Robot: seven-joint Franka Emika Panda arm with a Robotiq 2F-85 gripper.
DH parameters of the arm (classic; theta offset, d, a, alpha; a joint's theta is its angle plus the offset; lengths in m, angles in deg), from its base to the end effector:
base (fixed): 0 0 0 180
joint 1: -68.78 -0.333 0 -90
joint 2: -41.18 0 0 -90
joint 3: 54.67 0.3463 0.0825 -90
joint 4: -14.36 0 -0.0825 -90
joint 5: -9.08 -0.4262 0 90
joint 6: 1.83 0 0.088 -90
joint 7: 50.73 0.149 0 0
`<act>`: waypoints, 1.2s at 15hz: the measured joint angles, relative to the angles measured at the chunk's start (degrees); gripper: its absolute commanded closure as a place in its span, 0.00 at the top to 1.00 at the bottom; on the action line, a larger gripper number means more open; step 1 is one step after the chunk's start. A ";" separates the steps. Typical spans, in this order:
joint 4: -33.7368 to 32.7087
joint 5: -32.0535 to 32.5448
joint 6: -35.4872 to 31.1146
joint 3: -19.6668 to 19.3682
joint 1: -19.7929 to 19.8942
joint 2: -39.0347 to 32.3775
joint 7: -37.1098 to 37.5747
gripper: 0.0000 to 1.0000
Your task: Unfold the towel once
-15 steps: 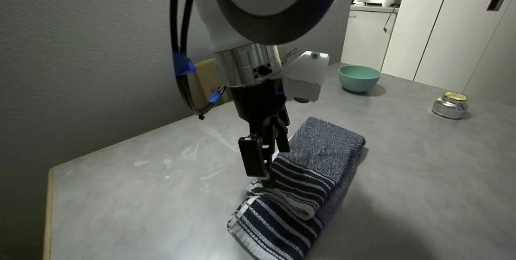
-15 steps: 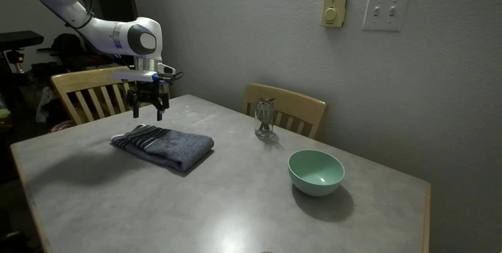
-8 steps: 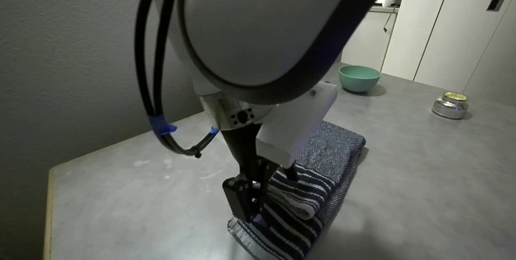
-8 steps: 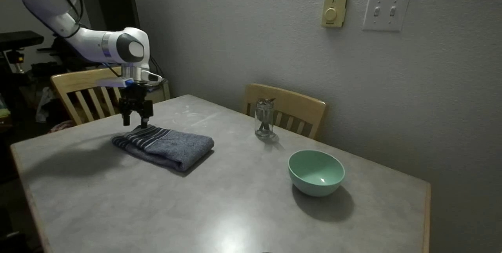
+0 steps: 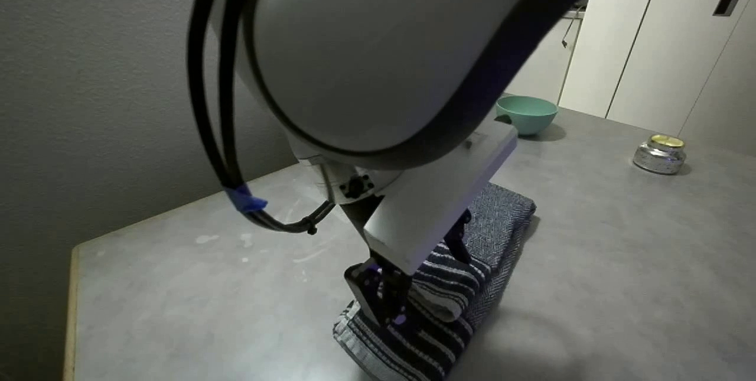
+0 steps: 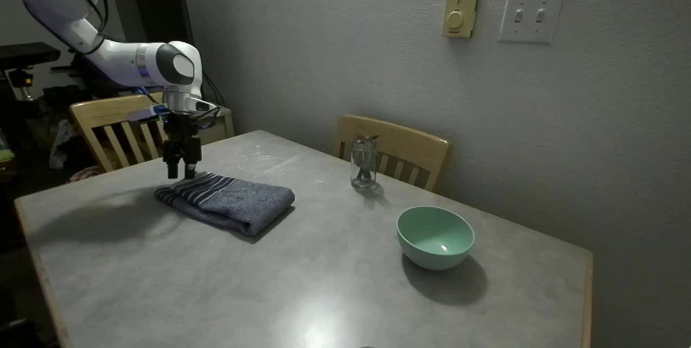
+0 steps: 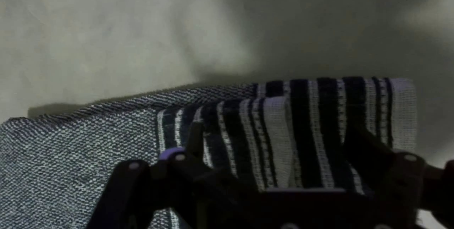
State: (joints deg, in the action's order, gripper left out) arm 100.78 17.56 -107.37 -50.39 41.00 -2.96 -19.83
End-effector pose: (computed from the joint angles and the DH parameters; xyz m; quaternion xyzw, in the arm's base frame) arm 0.6011 0.3502 0.1387 0.9751 0.0399 -0.1635 0.1443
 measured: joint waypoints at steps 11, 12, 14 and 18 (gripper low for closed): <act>-0.66 2.85 -2.67 -0.90 0.41 -3.48 -3.25 1.00; -0.67 2.90 -2.63 -0.95 0.41 -3.57 -3.32 1.00; -0.75 3.18 -2.24 -1.07 0.41 -3.59 -3.36 1.00; -1.64 4.49 -0.12 -1.18 0.38 -3.59 -3.39 1.00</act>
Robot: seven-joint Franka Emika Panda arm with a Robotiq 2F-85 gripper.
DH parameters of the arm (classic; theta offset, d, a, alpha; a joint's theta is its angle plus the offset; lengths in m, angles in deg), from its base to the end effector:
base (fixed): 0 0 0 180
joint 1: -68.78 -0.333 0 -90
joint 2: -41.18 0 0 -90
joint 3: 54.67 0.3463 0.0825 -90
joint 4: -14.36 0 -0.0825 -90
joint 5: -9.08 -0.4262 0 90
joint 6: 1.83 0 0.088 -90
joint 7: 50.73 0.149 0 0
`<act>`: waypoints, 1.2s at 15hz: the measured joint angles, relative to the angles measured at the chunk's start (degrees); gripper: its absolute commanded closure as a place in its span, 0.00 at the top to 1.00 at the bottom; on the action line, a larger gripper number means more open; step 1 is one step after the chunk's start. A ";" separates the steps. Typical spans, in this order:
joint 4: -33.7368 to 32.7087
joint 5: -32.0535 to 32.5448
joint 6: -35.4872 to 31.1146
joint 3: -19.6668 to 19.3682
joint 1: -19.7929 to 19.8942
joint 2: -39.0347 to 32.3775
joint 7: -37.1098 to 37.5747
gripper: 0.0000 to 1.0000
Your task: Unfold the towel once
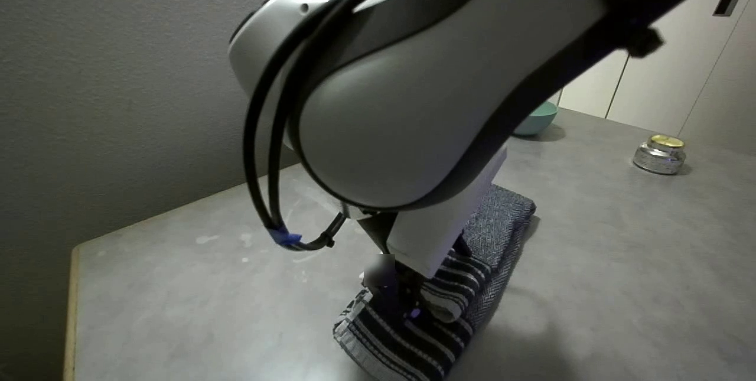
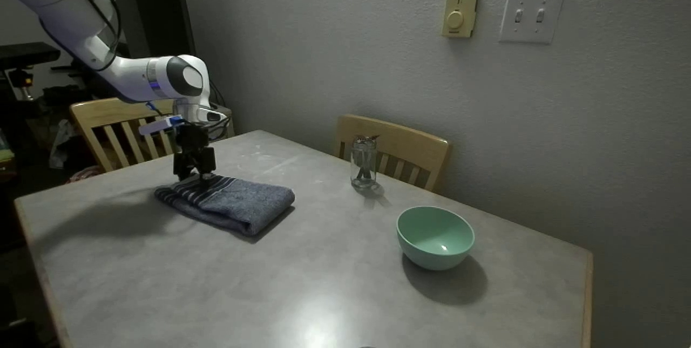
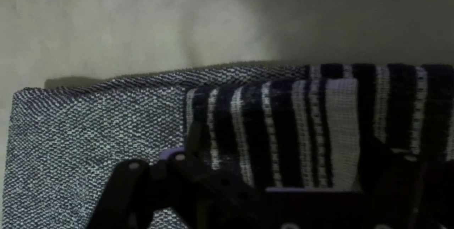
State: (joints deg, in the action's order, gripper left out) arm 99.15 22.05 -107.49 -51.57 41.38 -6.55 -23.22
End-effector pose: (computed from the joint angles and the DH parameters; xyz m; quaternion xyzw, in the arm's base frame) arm 0.6138 0.3266 0.1068 0.9671 0.0762 -0.1636 0.1791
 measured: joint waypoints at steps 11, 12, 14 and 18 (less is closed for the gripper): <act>-2.19 0.72 2.53 0.00 -0.07 -0.84 -2.14 0.24; -2.35 0.72 2.50 0.01 -0.09 -1.03 -2.52 0.18; -2.62 0.72 2.12 0.08 -0.12 -1.27 -3.64 0.04; -3.76 0.69 -4.00 1.11 0.04 -2.30 -8.05 0.01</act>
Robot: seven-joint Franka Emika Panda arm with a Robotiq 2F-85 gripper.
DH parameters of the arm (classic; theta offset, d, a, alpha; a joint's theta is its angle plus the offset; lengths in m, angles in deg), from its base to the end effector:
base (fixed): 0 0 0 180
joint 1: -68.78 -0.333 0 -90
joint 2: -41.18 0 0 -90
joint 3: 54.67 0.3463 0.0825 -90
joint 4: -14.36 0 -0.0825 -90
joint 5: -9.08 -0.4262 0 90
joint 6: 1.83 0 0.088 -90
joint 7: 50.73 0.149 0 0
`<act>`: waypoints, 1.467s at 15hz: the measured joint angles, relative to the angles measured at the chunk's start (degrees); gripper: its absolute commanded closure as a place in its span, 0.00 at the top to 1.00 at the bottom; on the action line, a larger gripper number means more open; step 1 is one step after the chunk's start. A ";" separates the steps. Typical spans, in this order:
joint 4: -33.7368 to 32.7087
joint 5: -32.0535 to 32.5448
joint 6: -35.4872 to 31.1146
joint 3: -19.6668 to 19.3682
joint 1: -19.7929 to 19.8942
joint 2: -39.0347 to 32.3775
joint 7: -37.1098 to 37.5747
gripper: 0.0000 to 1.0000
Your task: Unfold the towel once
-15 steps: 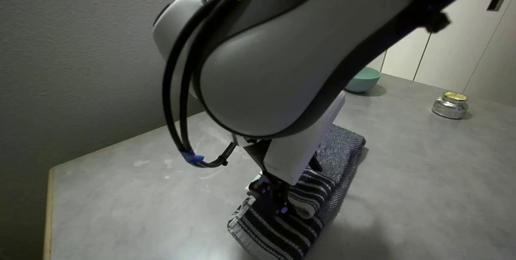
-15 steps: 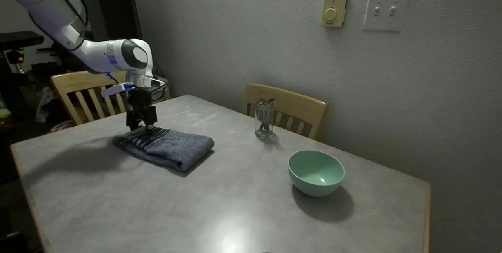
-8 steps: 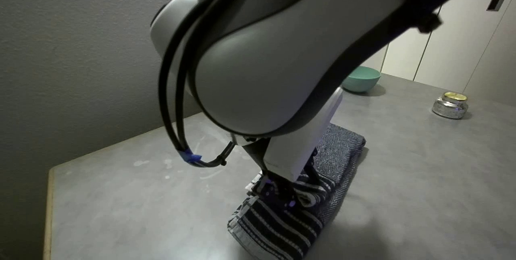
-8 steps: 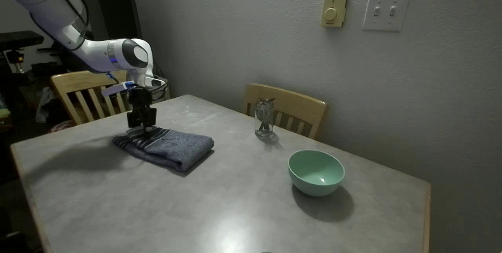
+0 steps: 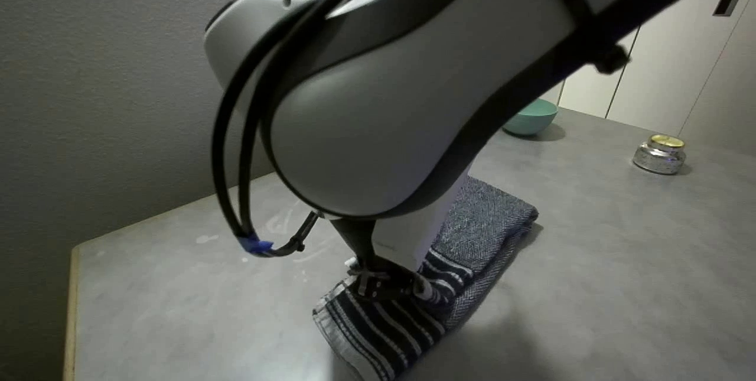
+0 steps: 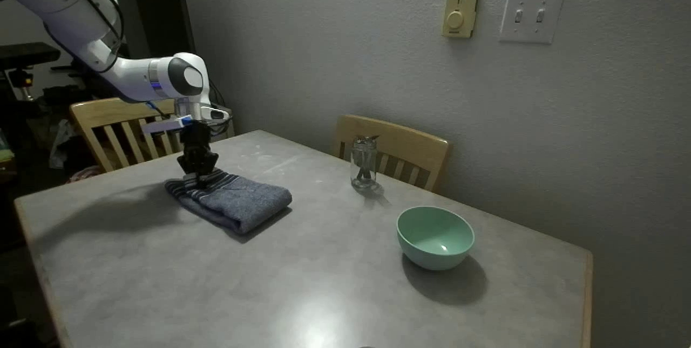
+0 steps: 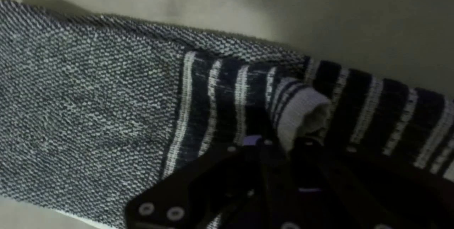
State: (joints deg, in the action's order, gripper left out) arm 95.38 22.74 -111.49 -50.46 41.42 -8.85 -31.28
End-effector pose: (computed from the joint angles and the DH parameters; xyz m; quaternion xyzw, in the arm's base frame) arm 0.6332 0.3511 0.1059 0.9681 0.1554 -0.1337 0.1444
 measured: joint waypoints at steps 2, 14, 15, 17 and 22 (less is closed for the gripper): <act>-0.26 -0.19 -3.99 0.47 0.05 -0.05 -1.47 0.02; 4.47 -4.23 -30.01 3.67 5.74 2.37 -12.52 0.02; 5.80 -4.71 -30.93 4.23 6.59 3.26 -14.25 0.02; 8.38 -5.36 -32.01 5.46 8.21 5.08 -18.08 0.02; 14.29 -5.49 -31.78 6.96 10.79 10.17 -25.33 0.02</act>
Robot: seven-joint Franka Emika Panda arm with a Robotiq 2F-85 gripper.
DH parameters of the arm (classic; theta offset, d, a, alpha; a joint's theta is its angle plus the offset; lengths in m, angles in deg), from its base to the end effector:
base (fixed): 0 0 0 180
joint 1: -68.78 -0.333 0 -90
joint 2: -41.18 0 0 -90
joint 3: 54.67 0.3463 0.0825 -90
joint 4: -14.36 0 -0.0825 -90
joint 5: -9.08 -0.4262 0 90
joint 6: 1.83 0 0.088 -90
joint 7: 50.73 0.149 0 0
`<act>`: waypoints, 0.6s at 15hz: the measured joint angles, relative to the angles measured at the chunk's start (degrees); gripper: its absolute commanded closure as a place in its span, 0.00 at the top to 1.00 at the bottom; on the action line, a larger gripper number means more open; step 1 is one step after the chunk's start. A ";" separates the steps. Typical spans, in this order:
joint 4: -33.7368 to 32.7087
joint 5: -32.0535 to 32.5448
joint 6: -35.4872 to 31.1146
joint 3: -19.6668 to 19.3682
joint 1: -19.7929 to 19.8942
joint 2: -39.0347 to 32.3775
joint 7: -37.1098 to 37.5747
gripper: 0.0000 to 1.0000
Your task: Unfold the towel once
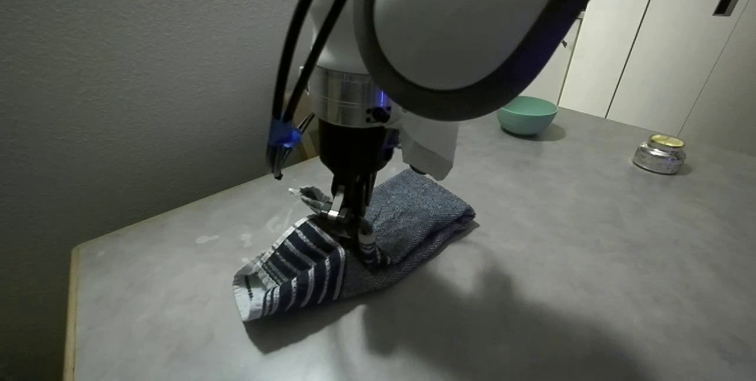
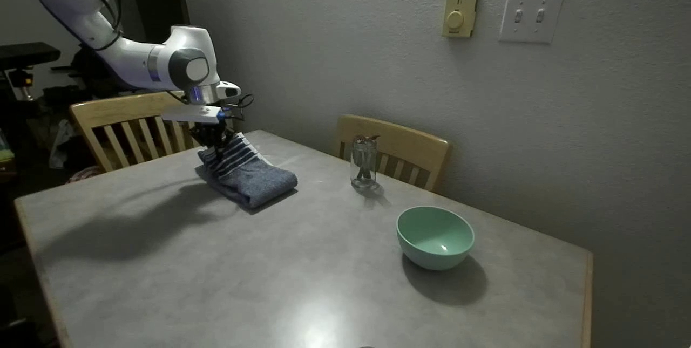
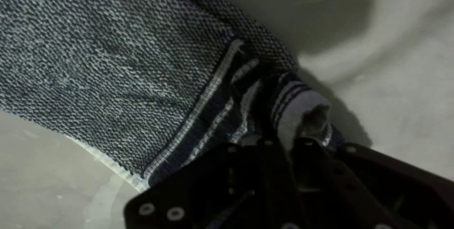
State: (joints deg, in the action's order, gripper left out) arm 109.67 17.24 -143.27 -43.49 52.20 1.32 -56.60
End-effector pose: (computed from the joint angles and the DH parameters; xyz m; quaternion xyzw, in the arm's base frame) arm 0.6712 0.3345 0.1714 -0.9471 -0.3143 -0.0591 0.0248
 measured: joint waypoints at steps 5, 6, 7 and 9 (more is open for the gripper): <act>4.88 0.05 1.16 -0.04 1.50 4.50 -2.67 0.02; 5.70 0.06 1.28 -0.07 1.75 5.30 -2.87 0.02; 6.29 0.06 1.30 -0.07 1.98 5.89 -3.15 0.02; 6.95 0.05 1.30 -0.04 2.29 6.55 -4.42 0.02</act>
State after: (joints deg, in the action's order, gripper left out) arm 116.63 17.29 -141.97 -43.53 54.49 7.88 -61.03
